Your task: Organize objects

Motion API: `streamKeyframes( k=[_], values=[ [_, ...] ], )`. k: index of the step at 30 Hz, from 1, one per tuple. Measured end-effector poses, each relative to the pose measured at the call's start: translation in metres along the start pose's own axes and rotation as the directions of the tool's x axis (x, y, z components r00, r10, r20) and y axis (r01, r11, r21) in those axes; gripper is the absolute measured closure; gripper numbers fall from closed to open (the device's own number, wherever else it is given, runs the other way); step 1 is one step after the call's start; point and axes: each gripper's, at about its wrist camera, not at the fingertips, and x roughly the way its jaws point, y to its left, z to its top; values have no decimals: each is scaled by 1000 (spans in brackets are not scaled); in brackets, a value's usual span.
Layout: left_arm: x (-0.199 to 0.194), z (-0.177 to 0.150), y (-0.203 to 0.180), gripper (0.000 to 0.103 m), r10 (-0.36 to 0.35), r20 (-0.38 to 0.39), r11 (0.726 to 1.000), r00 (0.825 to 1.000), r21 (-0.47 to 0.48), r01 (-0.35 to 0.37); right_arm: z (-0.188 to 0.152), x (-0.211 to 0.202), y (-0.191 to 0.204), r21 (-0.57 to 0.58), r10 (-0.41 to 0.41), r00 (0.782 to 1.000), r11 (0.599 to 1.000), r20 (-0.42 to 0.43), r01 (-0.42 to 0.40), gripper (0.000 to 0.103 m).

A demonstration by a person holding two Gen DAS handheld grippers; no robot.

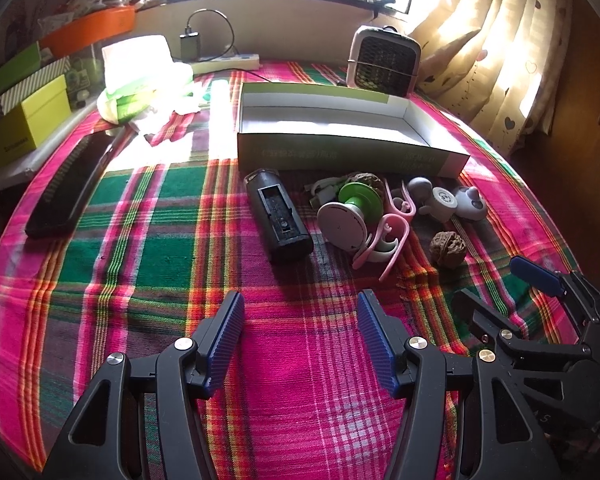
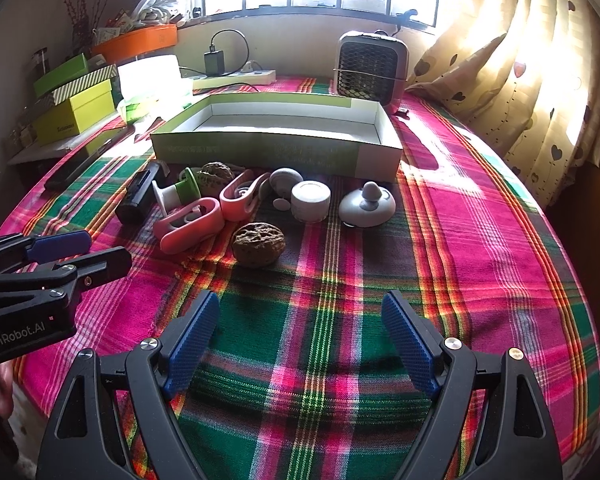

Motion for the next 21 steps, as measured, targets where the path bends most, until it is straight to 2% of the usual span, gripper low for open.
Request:
streamKeyframes(
  k=[4, 15, 21],
  values=[
    [4, 11, 9, 46, -41, -5, 998, 999, -39, 41, 10, 5, -1, 3, 9, 1000, 1000, -6, -9, 19],
    [19, 28, 20, 46, 6, -16, 998, 1000, -58, -7, 21, 20, 3, -14, 40, 997, 999, -59, -41, 24],
    [25, 35, 19, 46, 19, -22, 999, 1000, -36, -20, 26, 29, 0, 2, 39, 996, 999, -77, -39, 25]
  ],
)
